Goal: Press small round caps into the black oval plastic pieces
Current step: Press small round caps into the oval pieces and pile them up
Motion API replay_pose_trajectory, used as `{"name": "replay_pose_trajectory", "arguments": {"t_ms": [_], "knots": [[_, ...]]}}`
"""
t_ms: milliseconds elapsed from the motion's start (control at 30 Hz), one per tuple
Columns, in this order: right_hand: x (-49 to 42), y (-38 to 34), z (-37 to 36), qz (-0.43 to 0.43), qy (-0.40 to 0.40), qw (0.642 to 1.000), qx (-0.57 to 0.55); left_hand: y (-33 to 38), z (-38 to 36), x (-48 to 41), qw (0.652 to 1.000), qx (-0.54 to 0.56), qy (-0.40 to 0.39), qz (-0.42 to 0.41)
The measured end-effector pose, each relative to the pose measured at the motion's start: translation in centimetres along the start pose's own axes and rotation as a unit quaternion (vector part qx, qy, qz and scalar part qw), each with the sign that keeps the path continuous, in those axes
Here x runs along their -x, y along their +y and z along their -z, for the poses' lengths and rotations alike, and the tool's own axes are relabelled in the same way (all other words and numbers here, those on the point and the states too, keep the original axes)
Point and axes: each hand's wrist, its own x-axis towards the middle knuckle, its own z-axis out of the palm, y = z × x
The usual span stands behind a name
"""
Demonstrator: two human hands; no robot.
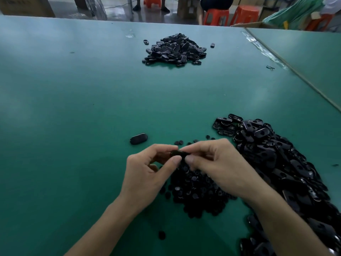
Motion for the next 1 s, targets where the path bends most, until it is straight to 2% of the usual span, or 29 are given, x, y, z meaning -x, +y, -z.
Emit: {"name": "replay_pose_trajectory", "arguments": {"t_ms": [167, 467, 733, 867, 933, 1000], "knots": [[0.5, -0.1, -0.9, -0.026, 0.035, 0.996, -0.077, -0.1, 0.4, 0.1, 0.995, 0.086, -0.016, 0.043], [0.6, 0.3, -1.6, -0.03, 0.047, 0.992, -0.11, -0.3, 1.0, -0.4, 0.984, 0.157, -0.032, 0.083], [0.5, 0.3, -1.9, -0.026, 0.057, 0.994, -0.092, -0.6, 1.0, -0.4, 0.986, 0.142, -0.052, 0.072], [0.4, -0.2, -2.3, -0.028, 0.062, 0.988, -0.142, -0.7, 1.0, -0.5, 0.986, 0.142, -0.052, 0.072], [0.3, -0.4, -2.4, -0.022, 0.056, 0.99, -0.126, -0.8, 0.9, -0.5, 0.987, 0.14, -0.047, 0.064], [0.3, -0.6, -2.1, -0.006, 0.054, 0.997, -0.062, -0.8, 0.8, -0.5, 0.986, 0.151, -0.036, 0.056]]}}
